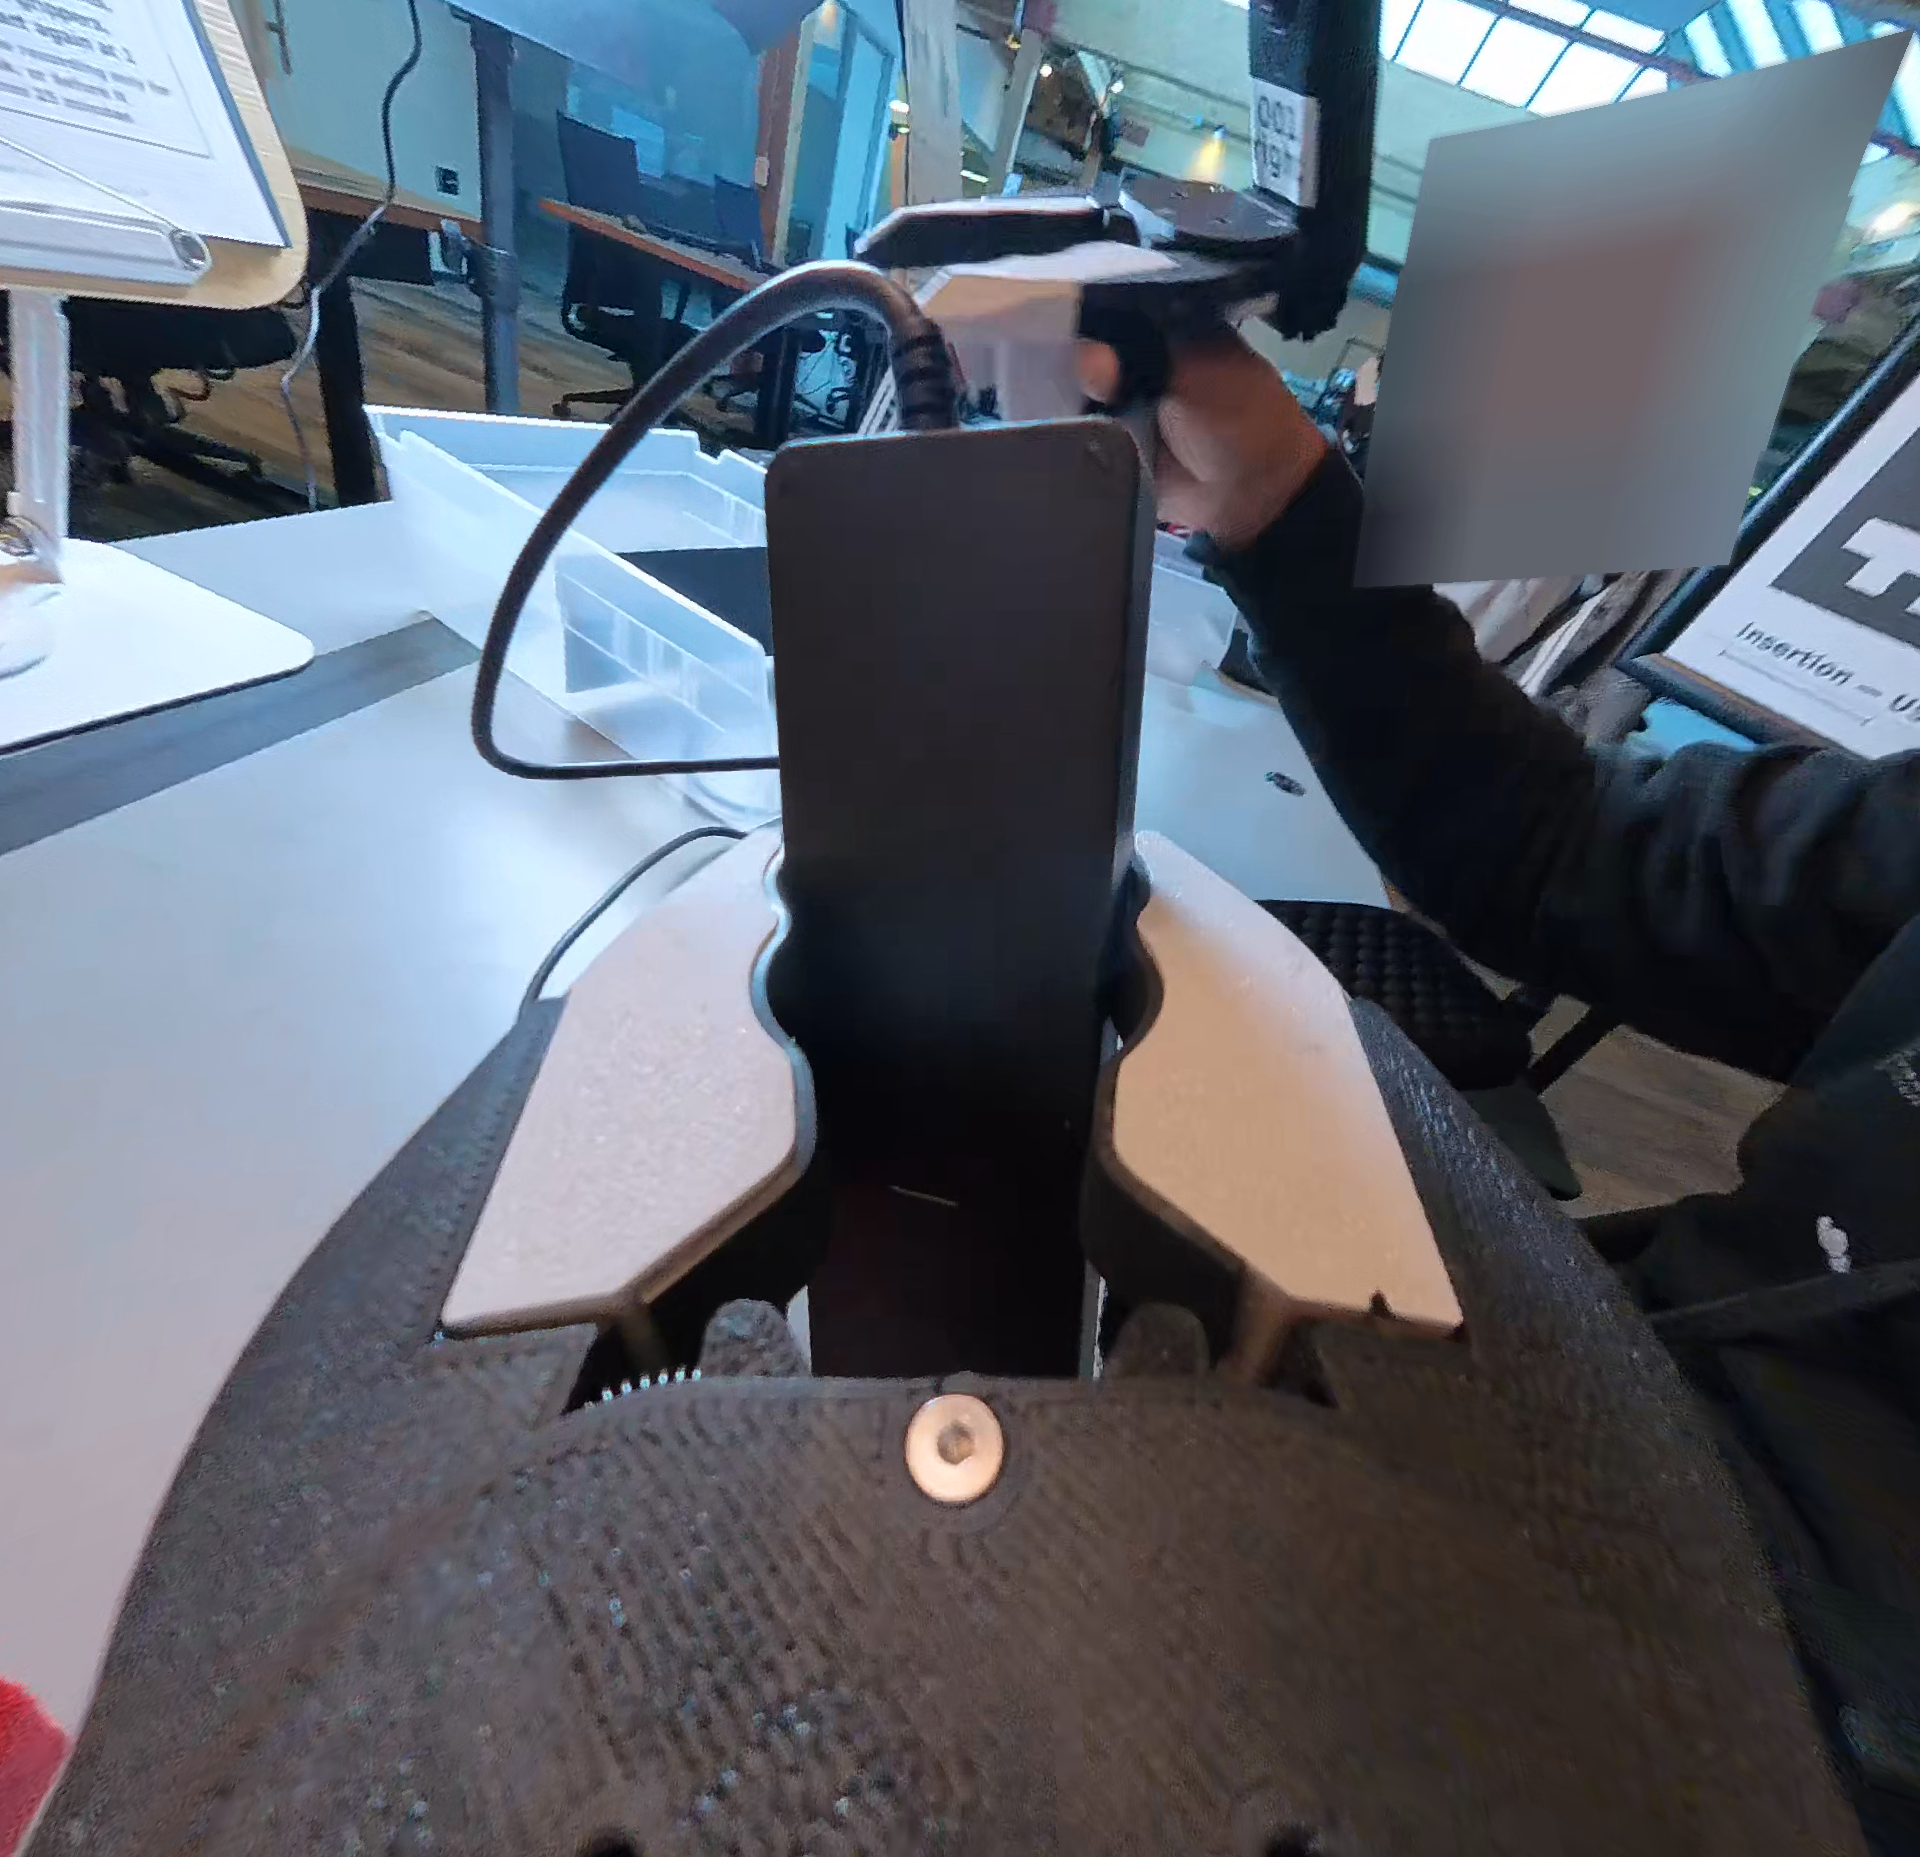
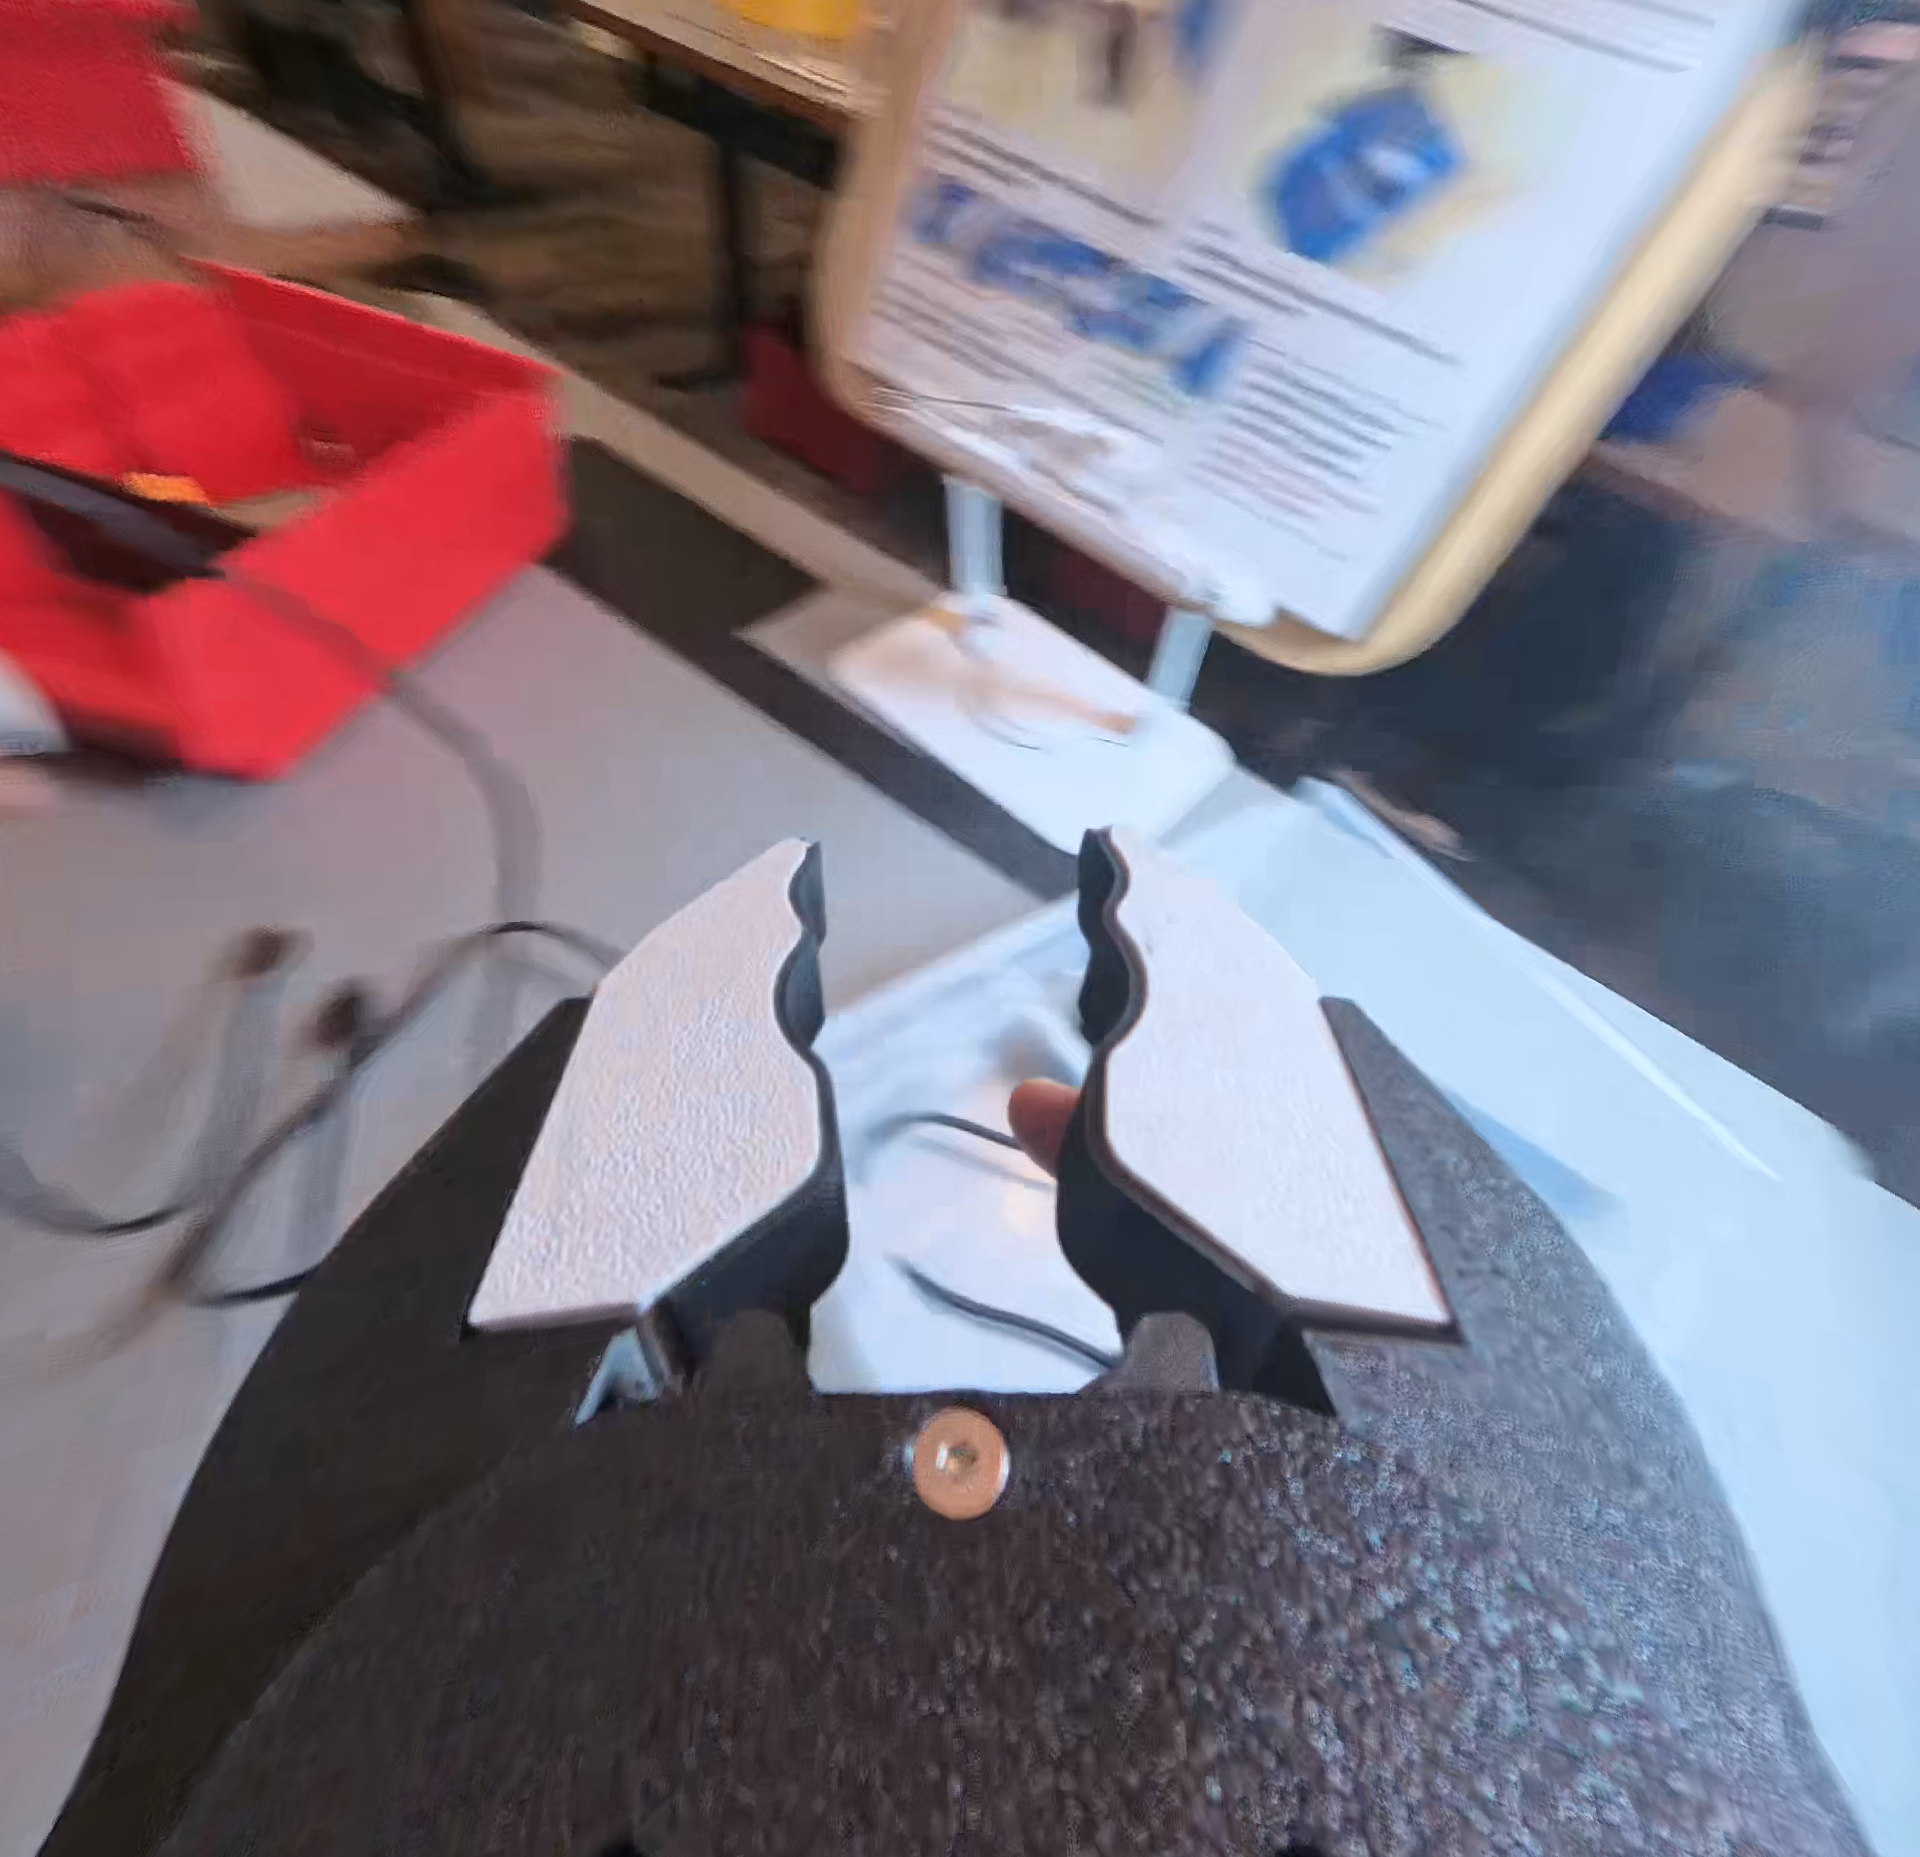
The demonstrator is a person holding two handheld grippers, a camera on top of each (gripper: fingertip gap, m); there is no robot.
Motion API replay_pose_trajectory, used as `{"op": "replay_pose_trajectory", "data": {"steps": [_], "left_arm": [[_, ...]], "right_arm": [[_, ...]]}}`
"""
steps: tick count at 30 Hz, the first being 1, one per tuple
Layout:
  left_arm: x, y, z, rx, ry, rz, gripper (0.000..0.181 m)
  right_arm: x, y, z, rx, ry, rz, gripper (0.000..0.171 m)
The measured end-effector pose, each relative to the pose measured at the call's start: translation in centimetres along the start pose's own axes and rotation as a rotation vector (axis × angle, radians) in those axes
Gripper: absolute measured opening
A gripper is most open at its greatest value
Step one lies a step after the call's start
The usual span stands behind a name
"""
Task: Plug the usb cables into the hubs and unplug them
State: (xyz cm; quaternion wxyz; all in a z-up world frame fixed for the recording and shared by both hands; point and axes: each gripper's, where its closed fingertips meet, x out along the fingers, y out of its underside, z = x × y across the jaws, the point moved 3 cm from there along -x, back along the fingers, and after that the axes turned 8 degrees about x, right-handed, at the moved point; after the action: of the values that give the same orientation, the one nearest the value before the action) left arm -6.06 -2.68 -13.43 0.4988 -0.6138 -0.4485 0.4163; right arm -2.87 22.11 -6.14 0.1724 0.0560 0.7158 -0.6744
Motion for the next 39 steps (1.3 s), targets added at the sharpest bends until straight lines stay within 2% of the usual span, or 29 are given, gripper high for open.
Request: {"op": "replay_pose_trajectory", "data": {"steps": [2,4,8,10,12,13,17,19,22,25,31,32,35,39], "left_arm": [[0.1,0.0,-0.1,-0.012,0.020,-0.018,0.058],[0.2,-0.1,-0.3,-0.017,0.032,-0.036,0.058],[0.4,-0.3,-1.1,0.015,0.055,-0.057,0.058],[0.5,-0.4,-1.6,0.052,0.065,-0.061,0.058],[0.6,-0.4,-2.2,0.100,0.079,-0.066,0.058],[0.5,-0.5,-2.5,0.131,0.079,-0.070,0.058],[-0.2,0.2,-3.9,0.290,0.163,-0.017,0.058],[-0.5,1.3,-4.5,0.335,0.210,0.084,0.072],[0.2,2.5,-5.2,0.458,0.198,0.159,0.067],[0.6,2.7,-5.4,0.500,0.169,0.208,0.065],[0.5,3.9,-4.3,0.611,0.082,0.375,0.064],[0.0,4.4,-3.2,0.638,0.017,0.439,0.064],[-2.1,4.7,-0.1,0.578,-0.113,0.488,0.064],[-2.7,3.0,1.3,0.525,-0.206,0.369,0.065]], "right_arm": [[0.0,0.3,7.2,-0.023,-0.288,0.019,0.044],[0.4,1.5,13.0,-0.073,-0.460,0.067,0.043],[3.7,6.1,19.6,-0.168,-0.564,0.250,0.044],[5.0,7.0,21.4,-0.147,-0.607,0.245,0.042],[5.8,7.0,22.5,-0.103,-0.648,0.216,0.028],[6.0,6.9,22.7,-0.096,-0.661,0.200,0.018],[5.0,7.0,23.1,-0.204,-0.711,0.147,0.016],[4.0,7.0,23.2,-0.240,-0.751,0.129,0.016],[3.3,7.3,23.0,-0.306,-0.755,0.122,0.016],[3.0,7.4,22.5,-0.350,-0.749,0.107,0.015],[2.7,7.4,21.4,-0.463,-0.713,0.161,0.016],[2.3,7.2,20.6,-0.475,-0.703,0.173,0.016],[-0.4,4.5,17.1,-0.429,-0.657,0.101,0.016],[-5.5,-2.7,11.8,-0.347,-0.459,-0.268,0.016]]}}
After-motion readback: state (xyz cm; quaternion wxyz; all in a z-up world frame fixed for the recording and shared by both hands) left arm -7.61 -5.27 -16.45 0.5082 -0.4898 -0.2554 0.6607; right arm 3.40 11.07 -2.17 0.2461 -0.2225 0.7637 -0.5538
